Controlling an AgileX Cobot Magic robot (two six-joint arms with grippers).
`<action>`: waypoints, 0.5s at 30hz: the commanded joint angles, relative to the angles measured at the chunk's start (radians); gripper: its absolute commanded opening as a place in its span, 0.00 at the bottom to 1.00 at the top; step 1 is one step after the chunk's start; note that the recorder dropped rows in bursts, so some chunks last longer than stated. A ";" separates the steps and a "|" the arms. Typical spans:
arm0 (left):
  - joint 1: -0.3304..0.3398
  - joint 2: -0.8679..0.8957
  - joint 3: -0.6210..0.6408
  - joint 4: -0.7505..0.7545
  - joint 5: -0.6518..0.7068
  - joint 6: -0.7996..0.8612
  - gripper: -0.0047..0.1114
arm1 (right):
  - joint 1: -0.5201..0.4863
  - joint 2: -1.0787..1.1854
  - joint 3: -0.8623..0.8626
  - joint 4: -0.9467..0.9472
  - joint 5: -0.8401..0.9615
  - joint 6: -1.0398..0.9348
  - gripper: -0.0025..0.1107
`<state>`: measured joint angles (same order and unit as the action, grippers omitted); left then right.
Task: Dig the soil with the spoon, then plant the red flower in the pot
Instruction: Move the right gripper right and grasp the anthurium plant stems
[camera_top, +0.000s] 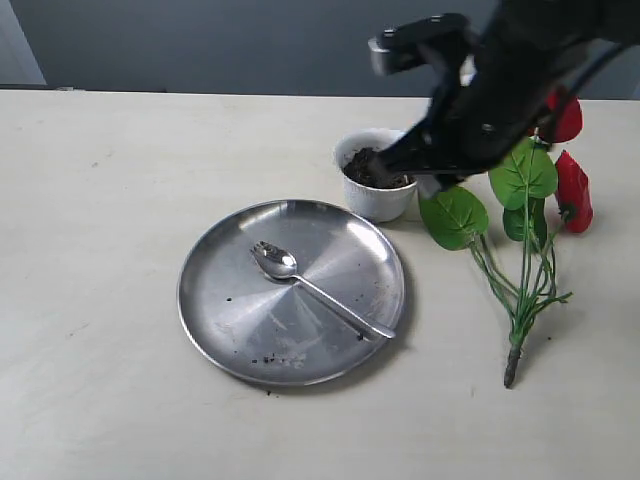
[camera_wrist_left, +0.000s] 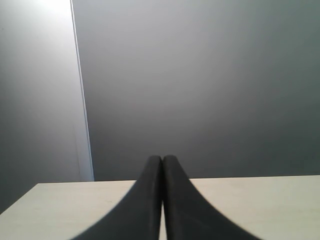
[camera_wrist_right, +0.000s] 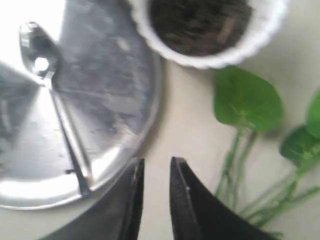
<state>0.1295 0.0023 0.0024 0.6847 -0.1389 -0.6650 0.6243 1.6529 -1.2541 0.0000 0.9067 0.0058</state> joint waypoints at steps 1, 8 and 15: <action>-0.005 -0.002 -0.002 -0.007 -0.011 -0.005 0.04 | -0.161 -0.102 0.174 -0.038 -0.105 0.117 0.20; -0.005 -0.002 -0.002 -0.007 -0.011 -0.005 0.04 | -0.227 -0.089 0.240 -0.045 -0.198 0.152 0.44; -0.005 -0.002 -0.002 -0.007 -0.011 -0.005 0.04 | -0.227 -0.019 0.241 -0.289 -0.232 0.459 0.45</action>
<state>0.1295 0.0023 0.0024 0.6847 -0.1389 -0.6650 0.4032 1.5994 -1.0166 -0.1812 0.6887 0.3447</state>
